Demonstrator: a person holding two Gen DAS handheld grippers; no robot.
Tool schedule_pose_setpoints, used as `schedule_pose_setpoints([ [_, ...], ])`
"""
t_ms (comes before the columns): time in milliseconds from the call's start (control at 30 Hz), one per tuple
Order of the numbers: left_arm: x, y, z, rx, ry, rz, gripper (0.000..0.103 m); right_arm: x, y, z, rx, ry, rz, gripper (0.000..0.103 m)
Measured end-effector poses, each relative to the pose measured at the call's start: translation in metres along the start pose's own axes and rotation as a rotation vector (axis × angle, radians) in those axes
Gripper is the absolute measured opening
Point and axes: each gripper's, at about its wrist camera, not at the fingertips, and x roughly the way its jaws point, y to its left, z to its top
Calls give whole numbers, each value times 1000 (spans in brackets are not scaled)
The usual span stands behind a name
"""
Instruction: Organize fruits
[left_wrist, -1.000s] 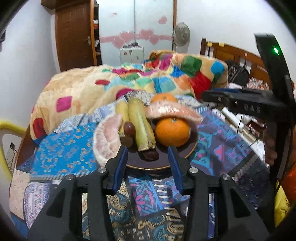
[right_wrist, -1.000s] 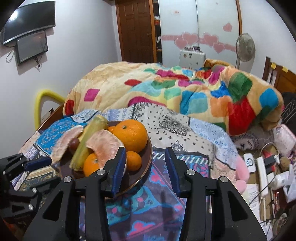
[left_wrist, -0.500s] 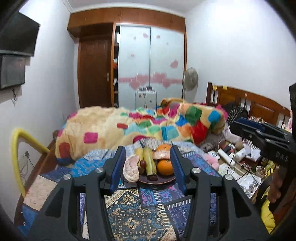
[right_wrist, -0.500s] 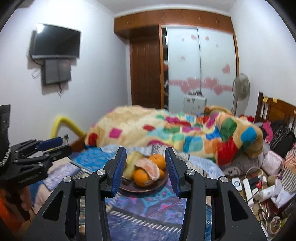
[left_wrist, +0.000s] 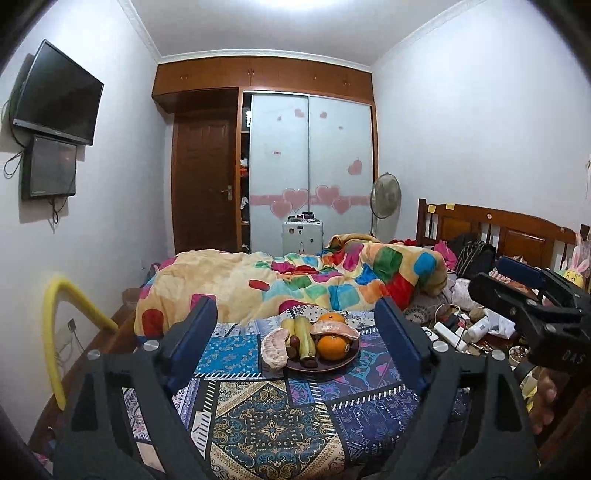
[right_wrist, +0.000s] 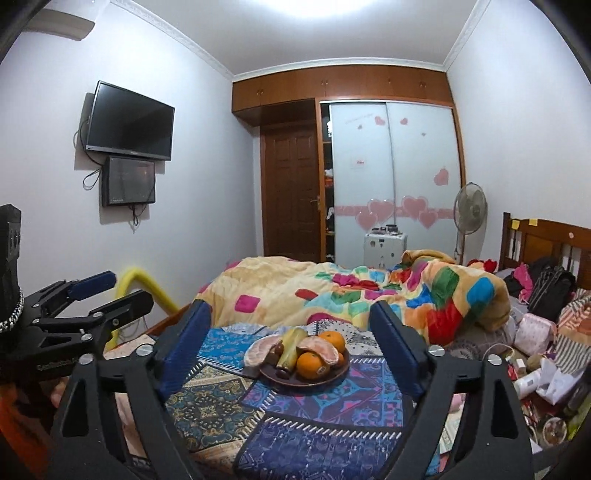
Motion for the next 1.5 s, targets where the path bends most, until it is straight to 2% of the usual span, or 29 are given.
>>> schedule_pose_setpoints([
  [133,-5,3,-4,-9,-8,12,91,-12,2,-3,5,-30,-34,103],
  [867,-13,2,-9,-23,-25,23,101,-21,4,-7,8,-30,-38,103],
  [1500,-10,-4,-8,-3,-22,16,103,-22,1,-7,23,-28,-41,103],
])
